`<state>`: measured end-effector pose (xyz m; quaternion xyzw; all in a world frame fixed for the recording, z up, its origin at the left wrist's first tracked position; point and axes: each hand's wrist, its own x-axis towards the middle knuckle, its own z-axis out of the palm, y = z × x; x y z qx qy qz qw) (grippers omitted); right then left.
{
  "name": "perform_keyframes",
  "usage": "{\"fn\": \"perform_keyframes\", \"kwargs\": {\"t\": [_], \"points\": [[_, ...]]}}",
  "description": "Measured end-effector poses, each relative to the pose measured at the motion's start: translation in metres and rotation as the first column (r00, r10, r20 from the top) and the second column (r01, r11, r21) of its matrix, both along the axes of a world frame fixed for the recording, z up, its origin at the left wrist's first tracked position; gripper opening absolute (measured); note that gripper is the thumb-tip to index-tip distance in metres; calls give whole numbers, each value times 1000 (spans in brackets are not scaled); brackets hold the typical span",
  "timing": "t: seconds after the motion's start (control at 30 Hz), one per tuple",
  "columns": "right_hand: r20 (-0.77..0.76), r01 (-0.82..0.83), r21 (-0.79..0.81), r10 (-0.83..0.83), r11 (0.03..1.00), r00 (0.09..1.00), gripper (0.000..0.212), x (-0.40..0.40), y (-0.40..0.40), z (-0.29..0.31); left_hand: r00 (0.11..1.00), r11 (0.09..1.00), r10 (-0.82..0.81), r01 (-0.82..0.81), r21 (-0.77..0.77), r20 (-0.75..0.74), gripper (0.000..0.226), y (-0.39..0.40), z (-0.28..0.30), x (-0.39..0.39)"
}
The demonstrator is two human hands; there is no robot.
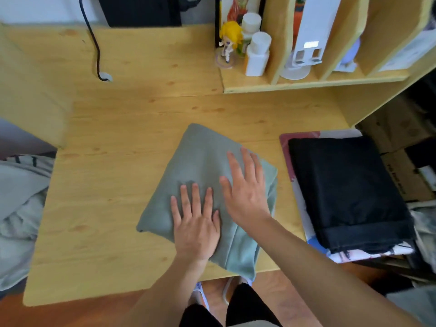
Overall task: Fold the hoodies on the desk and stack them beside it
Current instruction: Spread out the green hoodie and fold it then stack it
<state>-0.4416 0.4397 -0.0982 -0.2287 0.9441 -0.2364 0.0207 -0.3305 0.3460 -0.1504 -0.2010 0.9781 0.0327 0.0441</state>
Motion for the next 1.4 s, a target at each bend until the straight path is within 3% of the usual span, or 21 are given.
{"fn": "perform_keyframes", "kwargs": {"t": [0.1, 0.17, 0.33, 0.43, 0.5, 0.6, 0.73, 0.8, 0.87, 0.93, 0.97, 1.0, 1.03, 1.07, 1.1, 1.13, 1.2, 1.23, 1.3, 1.37, 1.4], "points": [[128, -45, 340, 1, 939, 992, 63, -33, 11, -47, 998, 999, -44, 44, -4, -54, 61, -6, -1, 9], [179, 18, 427, -104, 904, 978, 65, -36, 37, -71, 989, 991, -131, 130, -16, -66, 60, -17, -1, 17], [124, 236, 369, -299, 899, 946, 72, 33, 48, -68, 869, 867, -495, 492, -82, -12, 60, -100, -5, 9], [275, 312, 310, -399, 898, 874, 81, 84, 47, -55, 822, 798, -565, 566, -209, 69, 63, -153, 6, -2], [490, 476, 212, -515, 853, 704, 87, 96, 46, -46, 895, 874, -443, 444, -199, 52, 64, -150, 16, 4], [751, 731, 114, -541, 672, 380, 75, 82, 47, -38, 987, 985, -161, 159, -69, -24, 60, -97, 14, 49], [987, 910, 49, -158, 411, 18, 45, 69, 54, -20, 961, 961, -246, 225, 159, 127, 74, -67, -3, 120], [999, 930, 50, -7, 364, -51, 34, 73, 54, 0, 957, 963, -219, 180, 201, 191, 82, -72, 9, 115], [998, 935, -50, 63, 352, 29, 38, 81, 48, 18, 946, 948, -166, 75, 309, 279, 81, -77, 37, 96], [973, 923, -231, 93, 309, 213, 40, 90, 35, 46, 952, 784, -95, -108, 611, 290, 73, -80, 83, 76], [943, 895, -333, 76, 297, 325, 37, 94, 26, 64, 969, 547, -11, -199, 813, 245, 70, -81, 109, 70], [894, 839, -435, 48, 327, 444, 33, 98, 16, 85, 971, 183, 99, -232, 955, 217, 68, -83, 134, 68], [823, 747, -518, 7, 417, 567, 29, 103, 3, 109, 960, -167, 196, -169, 971, 201, 70, -86, 153, 70], [716, 610, -556, -47, 564, 696, 28, 112, -11, 131, 940, -415, 278, -69, 907, 199, 76, -93, 169, 73], [531, 410, -513, -96, 754, 842, 30, 122, -26, 151, 921, -571, 334, 29, 820, 200, 82, -103, 181, 79], [250, 182, -402, -84, 897, 965, 34, 134, -42, 163, 912, -637, 365, 98, 764, 188, 84, -115, 190, 85], [-105, -193, -157, 178, 968, 978, 41, 156, -72, 168, 911, -649, 380, 138, 748, 161, 81, -141, 201, 97], [-64, -333, -86, 328, 939, 943, 45, 163, -84, 163, 904, -615, 391, 119, 780, 171, 80, -155, 198, 104], [245, -478, -110, 490, 871, 837, 48, 166, -94, 149, 878, -493, 404, -28, 869, 257, 74, -175, 179, 120], [386, -426, -242, 490, 872, 782, 47, 163, -86, 126, 813, -333, 423, -270, 903, 399, 74, -182, 144, 134], [325, -330, -265, 406, 906, 854, 43, 159, -77, 109, 775, -261, 432, -381, 887, 461, 73, -180, 128, 140]]}}
